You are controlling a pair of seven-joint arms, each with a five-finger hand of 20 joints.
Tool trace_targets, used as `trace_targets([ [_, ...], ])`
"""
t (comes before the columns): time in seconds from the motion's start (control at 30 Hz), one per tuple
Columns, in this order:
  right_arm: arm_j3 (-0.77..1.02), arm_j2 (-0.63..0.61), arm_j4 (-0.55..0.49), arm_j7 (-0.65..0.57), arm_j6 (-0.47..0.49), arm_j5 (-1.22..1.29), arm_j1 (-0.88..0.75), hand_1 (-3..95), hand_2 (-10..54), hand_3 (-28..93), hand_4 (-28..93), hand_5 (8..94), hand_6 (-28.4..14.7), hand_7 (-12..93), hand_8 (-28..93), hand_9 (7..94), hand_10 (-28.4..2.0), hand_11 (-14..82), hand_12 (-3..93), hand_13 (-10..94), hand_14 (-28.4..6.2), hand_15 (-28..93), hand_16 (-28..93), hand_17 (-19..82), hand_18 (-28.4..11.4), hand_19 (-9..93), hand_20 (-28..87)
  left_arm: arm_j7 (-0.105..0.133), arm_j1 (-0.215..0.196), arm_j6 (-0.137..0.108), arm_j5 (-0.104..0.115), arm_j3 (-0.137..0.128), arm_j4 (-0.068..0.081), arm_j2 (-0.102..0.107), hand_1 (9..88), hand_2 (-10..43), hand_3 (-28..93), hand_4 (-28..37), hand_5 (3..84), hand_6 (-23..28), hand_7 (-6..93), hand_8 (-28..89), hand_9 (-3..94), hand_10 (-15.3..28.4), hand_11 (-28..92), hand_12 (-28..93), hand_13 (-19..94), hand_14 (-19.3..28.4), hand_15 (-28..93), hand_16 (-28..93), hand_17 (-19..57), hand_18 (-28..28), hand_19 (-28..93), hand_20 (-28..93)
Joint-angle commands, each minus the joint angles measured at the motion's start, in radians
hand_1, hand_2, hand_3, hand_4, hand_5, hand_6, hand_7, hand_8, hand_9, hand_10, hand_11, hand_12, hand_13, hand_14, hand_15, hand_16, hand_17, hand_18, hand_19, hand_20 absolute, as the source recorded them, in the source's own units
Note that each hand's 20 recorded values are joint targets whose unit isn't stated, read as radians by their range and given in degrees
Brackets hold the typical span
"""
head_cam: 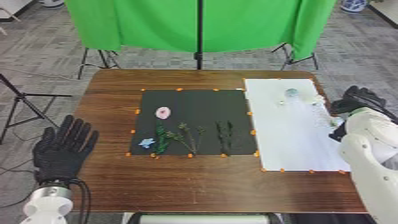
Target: Arrange flowers
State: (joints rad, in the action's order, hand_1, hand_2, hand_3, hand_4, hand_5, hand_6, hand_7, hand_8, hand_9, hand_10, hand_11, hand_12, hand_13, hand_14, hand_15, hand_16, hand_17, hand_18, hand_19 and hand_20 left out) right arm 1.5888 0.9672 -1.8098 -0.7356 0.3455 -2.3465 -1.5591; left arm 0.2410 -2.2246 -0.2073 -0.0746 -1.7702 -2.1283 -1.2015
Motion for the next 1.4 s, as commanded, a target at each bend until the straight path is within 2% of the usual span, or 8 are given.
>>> trace_targets([
  [0.03, -0.003, 0.004, 0.062, -0.039, 0.041, 0.015, -0.032, 44.3, -9.5, 80, -28, 45.4, -7.7, 12, -10, 32.3, -22.0, 7.9, 11.6, 28, -22.0, 26, 11, 17, -24.7, 61, 17, -0.016, -0.019, -0.012, 0.002, -0.003, -0.001, -0.003, 29.8, 18.3, 72, -27.4, 46.4, 7.3, 14.9, -9, 40.8, 14.3, 21, 13, 32, 14.8, 46, -3, -3.5, 14.7, 34, 20],
  [0.2, -0.023, 0.013, 0.098, 0.052, -0.016, -0.024, -0.05, 49.5, -9.5, 78, -28, 45.6, -5.9, 14, -11, 35.5, -20.0, 9.5, 11.8, 38, -18.5, 32, 13, 24, -24.1, 70, 20, -0.023, -0.016, -0.008, 0.0, -0.005, 0.0, -0.002, 29.8, 18.3, 72, -27.4, 46.4, 7.4, 14.8, -9, 40.7, 14.3, 21, 13, 32, 14.8, 46, -3, -3.5, 14.7, 34, 20],
  [0.4, -0.068, 0.021, 0.135, 0.131, -0.105, -0.06, -0.05, 58.2, -9.5, 66, -28, 51.8, -2.9, 17, -12, 49.0, -15.4, 11.3, 13.3, 54, -12.7, 39, 16, 29, -22.1, 78, 27, -0.023, -0.015, -0.028, 0.013, 0.002, 0.0, 0.0, 29.8, 18.3, 72, -27.5, 46.3, 7.4, 14.7, -9, 40.8, 14.3, 21, 14, 32, 14.9, 46, -3, -3.5, 14.8, 35, 20],
  [0.5, -0.095, 0.023, 0.153, 0.127, -0.143, -0.068, -0.035, 60.6, -9.5, 62, -28, 55.0, -1.5, 18, -12, 55.1, -12.8, 13.3, 14.4, 58, -11.3, 41, 18, 30, -21.4, 79, 29, -0.025, -0.015, -0.023, 0.002, 0.007, 0.0, -0.001, 29.8, 18.3, 72, -27.5, 46.5, 7.4, 14.8, -9, 40.7, 14.3, 21, 14, 32, 14.8, 46, -3, -3.5, 14.8, 35, 20],
  [0.6, -0.107, 0.023, 0.158, 0.142, -0.164, -0.093, -0.035, 73.5, -9.5, 38, -28, 65.7, 1.2, 21, -8, 73.9, -10.5, 12.3, 29.4, 65, -7.0, 37, 35, 31, -20.4, 78, 34, -0.021, -0.019, -0.023, 0.005, 0.009, 0.001, -0.004, 30.1, 18.5, 72, -27.7, 46.6, 7.4, 15.0, -9, 40.9, 14.3, 21, 14, 32, 14.8, 46, -3, -3.5, 14.7, 35, 20],
  [0.73, -0.125, 0.003, 0.108, 0.148, -0.283, -0.104, -0.058, 69.6, -9.5, 55, -28, 76.0, 0.6, 31, 6, 85.8, -9.8, 12.1, 45.9, 71, -5.9, 40, 44, 33, -20.9, 80, 39, -0.018, -0.022, -0.021, 0.006, 0.006, 0.001, -0.003, 30.1, 18.5, 72, -27.7, 46.7, 7.5, 15.1, -9, 40.9, 14.3, 22, 14, 32, 14.8, 47, -3, -3.5, 14.7, 35, 20],
  [1.1, -0.367, 0.153, -0.059, 0.356, -0.328, -0.02, 0.139, 67.2, -9.5, 62, -28, 77.3, 0.2, 33, 9, 86.8, -10.0, 12.9, 48.3, 71, -5.8, 40, 45, 34, -21.1, 81, 40, -0.009, -0.036, -0.022, 0.009, -0.019, -0.007, -0.003, 29.9, 18.3, 72, -27.6, 46.7, 7.5, 15.0, -9, 40.9, 14.3, 22, 13, 32, 14.8, 46, -3, -3.5, 14.7, 35, 20],
  [1.4, -0.628, 0.427, 0.15, 0.523, -0.286, -0.139, 0.296, 65.7, -9.5, 65, -28, 76.4, 0.1, 34, 9, 86.4, -10.3, 13.5, 48.0, 71, -6.2, 42, 44, 34, -21.4, 82, 40, -0.015, -0.015, -0.029, 0.001, 0.001, 0.005, 0.006, 29.9, 18.3, 72, -27.6, 46.7, 7.5, 15.1, -9, 40.9, 14.3, 22, 13, 32, 14.8, 47, -3, -3.6, 14.8, 35, 20],
])
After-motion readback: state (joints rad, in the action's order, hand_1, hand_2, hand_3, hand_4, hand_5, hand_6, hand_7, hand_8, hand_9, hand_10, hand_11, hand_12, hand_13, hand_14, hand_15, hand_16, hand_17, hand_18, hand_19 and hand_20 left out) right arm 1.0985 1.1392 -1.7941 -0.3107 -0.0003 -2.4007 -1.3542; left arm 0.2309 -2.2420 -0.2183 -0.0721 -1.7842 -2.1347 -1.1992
